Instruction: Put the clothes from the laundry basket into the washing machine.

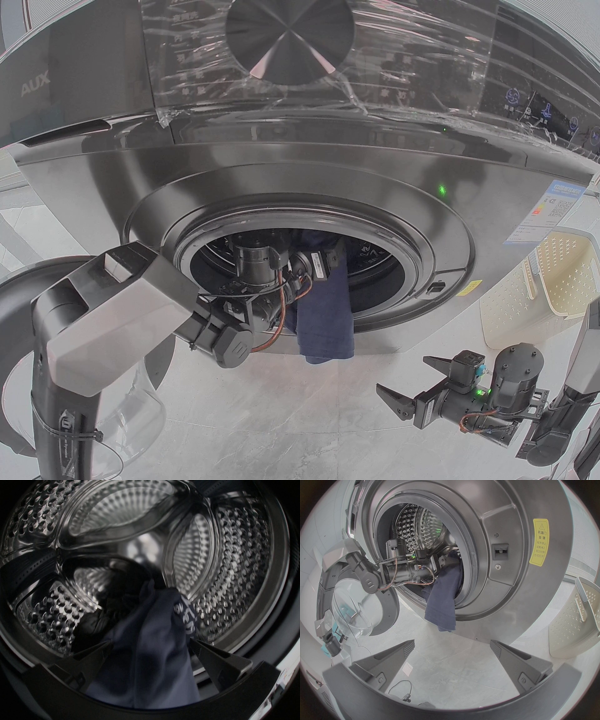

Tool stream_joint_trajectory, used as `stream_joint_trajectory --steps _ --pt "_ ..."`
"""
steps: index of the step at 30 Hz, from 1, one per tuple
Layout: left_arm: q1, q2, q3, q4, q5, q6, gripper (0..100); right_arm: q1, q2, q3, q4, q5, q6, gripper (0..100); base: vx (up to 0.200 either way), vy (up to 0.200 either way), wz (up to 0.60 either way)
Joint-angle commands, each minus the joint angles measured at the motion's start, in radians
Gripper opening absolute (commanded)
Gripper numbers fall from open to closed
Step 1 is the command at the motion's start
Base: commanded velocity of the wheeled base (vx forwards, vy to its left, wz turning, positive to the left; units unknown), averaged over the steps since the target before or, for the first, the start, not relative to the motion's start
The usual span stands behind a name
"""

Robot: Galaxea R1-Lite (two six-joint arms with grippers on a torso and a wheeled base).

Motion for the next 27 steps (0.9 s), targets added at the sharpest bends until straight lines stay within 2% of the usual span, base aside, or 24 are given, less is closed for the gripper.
stream_joint_trajectory --steps 1,7,9,10,12,17,22,23,24,25,27 --pt "-0.017 -0.116 0.151 0.058 -0.017 0.030 100 0.005 0.005 0.002 0.001 -0.001 0.001 100 0.000 0.000 0.00" --pt "-0.012 -0.067 0.157 0.054 -0.027 0.032 100 0.005 0.014 0.002 -0.002 -0.001 0.001 100 0.000 0.000 0.00" --pt "-0.006 -0.041 0.154 0.054 -0.027 0.047 100 0.005 0.014 0.000 -0.002 0.000 0.001 100 0.000 0.000 0.00" --pt "-0.006 -0.039 0.152 0.054 -0.028 0.049 0 0.005 0.014 0.000 -0.002 0.000 0.001 100 0.000 0.000 0.00" --pt "-0.003 -0.021 0.140 0.058 -0.031 0.066 0 0.005 0.014 0.000 -0.002 0.000 -0.001 100 0.000 0.000 0.00" --pt "0.000 0.014 0.112 0.058 -0.037 0.063 0 0.005 0.014 -0.002 -0.004 0.000 -0.001 100 0.000 0.000 0.00" --pt "0.020 0.059 -0.058 0.046 -0.023 0.052 0 0.005 0.011 -0.003 -0.005 0.000 -0.001 100 0.000 0.000 0.00" --pt "0.020 0.059 -0.058 0.046 -0.023 0.052 0 0.005 0.011 -0.003 -0.005 0.000 -0.001 100 0.000 0.000 0.00" --pt "0.034 0.068 -0.128 0.035 -0.020 0.044 0 0.005 0.006 -0.002 -0.005 0.000 -0.001 100 0.000 0.000 0.00" --pt "0.034 0.068 -0.128 0.035 -0.020 0.044 0 0.005 0.006 -0.002 -0.005 0.000 -0.001 100 0.000 0.000 0.00" --pt "0.062 0.077 -0.227 0.034 -0.019 0.032 0 0.005 0.005 -0.003 -0.005 0.000 -0.001 100 0.000 0.000 0.00"
